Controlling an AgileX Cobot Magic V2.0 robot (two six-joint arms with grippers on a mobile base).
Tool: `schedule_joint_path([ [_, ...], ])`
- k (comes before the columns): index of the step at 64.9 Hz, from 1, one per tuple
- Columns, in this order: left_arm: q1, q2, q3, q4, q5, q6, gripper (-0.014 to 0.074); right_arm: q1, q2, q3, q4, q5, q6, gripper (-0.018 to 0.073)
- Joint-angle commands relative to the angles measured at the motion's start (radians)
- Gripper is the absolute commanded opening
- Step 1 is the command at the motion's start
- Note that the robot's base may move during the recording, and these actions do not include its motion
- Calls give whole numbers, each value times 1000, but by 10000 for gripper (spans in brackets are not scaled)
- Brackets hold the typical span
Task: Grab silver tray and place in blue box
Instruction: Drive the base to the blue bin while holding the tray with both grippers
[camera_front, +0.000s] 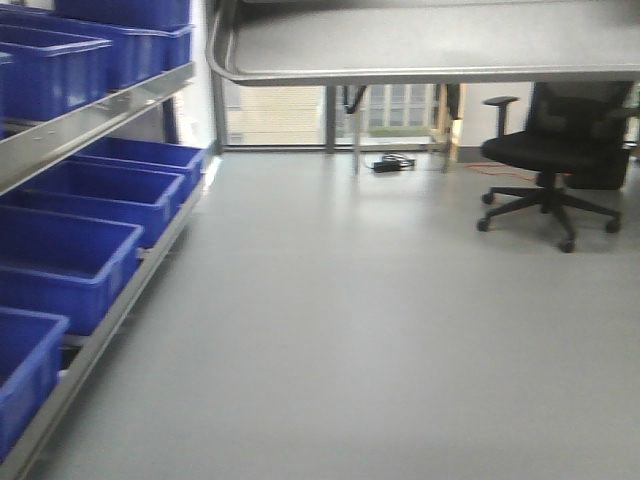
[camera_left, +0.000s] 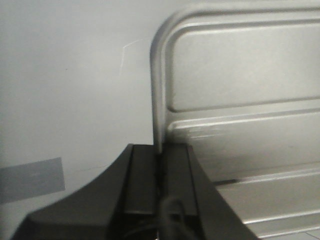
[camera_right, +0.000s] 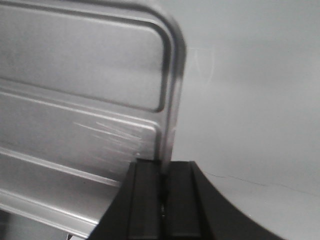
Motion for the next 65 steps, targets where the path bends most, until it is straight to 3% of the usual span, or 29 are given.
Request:
schedule_joint_path([
  [1, 1, -32, -31, 53, 4, 12, -97, -9, -12, -31, -45, -53, -14, 57],
  [65, 1, -32, -31, 49, 4, 12, -97, -9, -12, -31, -45, -53, -14, 57],
])
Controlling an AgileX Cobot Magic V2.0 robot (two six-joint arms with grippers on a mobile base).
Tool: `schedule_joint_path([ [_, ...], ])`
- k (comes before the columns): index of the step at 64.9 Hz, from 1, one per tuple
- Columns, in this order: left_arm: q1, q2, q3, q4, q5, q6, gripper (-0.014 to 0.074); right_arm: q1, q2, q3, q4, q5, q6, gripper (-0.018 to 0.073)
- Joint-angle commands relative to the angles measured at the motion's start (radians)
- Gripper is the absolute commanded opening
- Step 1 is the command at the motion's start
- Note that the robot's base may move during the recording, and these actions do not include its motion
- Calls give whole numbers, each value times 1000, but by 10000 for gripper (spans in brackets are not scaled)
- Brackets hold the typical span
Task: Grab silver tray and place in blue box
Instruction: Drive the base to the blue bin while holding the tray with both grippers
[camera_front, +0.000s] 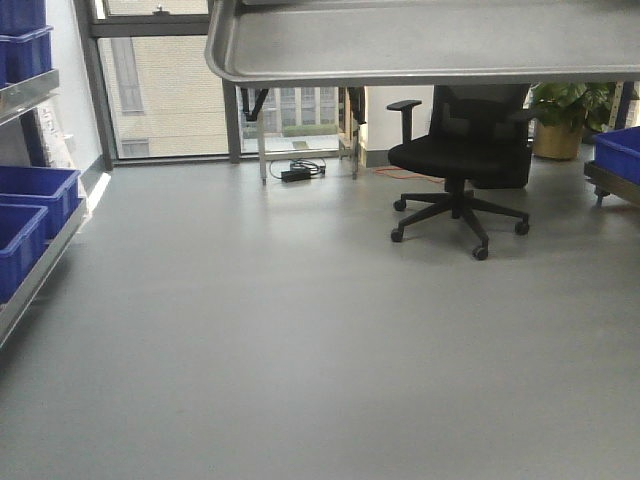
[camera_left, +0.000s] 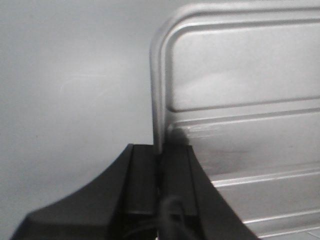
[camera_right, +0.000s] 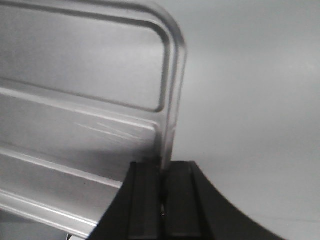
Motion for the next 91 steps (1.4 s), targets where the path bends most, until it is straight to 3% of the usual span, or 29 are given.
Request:
schedule_joint_path([
  [1, 1, -32, -31, 53, 2, 12, -97, -9, -12, -31, -45, -55, -14, 57],
  [91, 3, -32, -31, 50, 1, 12, -97, -9, -12, -31, -45, -50, -14, 57],
])
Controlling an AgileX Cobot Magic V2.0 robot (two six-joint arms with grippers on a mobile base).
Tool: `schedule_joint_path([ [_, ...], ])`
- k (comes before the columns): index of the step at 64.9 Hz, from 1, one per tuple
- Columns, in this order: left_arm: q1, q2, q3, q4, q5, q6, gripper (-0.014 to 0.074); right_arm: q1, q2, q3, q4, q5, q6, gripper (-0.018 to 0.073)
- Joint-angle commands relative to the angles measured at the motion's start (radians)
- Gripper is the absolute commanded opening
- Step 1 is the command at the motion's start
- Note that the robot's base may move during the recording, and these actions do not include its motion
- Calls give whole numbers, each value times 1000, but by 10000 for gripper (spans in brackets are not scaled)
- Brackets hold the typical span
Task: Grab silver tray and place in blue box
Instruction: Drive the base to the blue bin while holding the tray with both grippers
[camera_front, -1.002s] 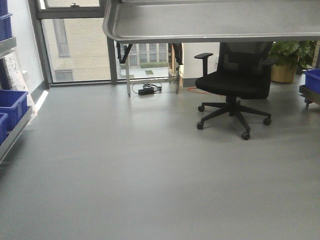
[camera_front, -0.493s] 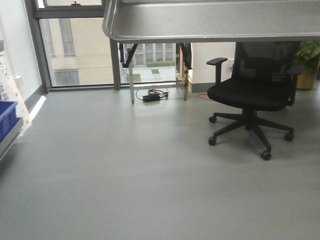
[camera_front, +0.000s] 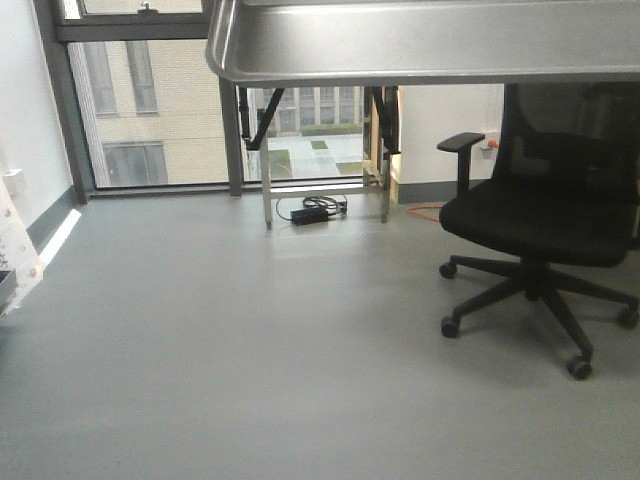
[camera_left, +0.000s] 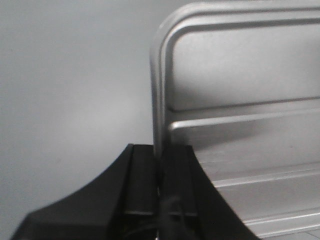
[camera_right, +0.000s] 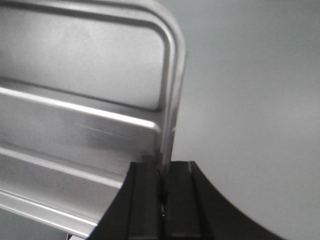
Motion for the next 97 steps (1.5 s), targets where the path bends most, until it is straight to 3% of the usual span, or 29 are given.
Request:
schedule_joint_path([
  [1, 3, -34, -31, 50, 1, 12, -97, -9, -12, -31, -45, -50, -14, 57],
  [97, 7, -34, -31, 53, 1, 12, -97, -9, -12, -31, -45, -50, -14, 57],
])
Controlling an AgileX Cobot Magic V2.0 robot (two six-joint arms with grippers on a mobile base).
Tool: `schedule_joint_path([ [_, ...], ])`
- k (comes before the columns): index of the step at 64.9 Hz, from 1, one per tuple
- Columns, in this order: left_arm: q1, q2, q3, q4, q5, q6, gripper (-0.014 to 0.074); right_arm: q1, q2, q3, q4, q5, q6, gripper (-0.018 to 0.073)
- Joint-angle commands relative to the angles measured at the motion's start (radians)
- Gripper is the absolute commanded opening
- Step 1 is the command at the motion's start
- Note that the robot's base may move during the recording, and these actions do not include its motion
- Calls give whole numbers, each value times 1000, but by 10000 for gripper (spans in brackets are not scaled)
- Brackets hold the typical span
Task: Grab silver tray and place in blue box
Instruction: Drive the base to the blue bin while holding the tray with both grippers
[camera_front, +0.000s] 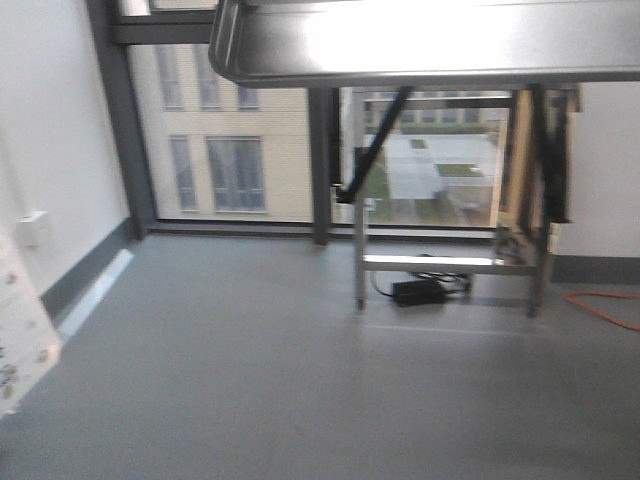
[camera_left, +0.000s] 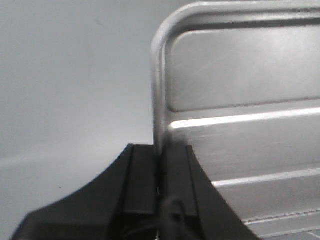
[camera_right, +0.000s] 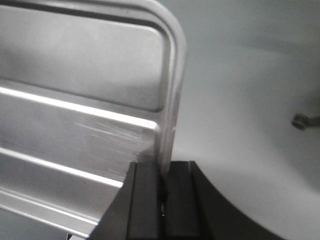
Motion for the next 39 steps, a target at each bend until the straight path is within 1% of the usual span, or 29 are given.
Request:
schedule_joint_path([
  [1, 5, -34, -31, 53, 5, 12, -97, -9, -12, -31, -44, -50, -14, 57],
  [39, 5, -34, -31, 53, 5, 12, -97, -9, -12, -31, -44, -50, -14, 57],
])
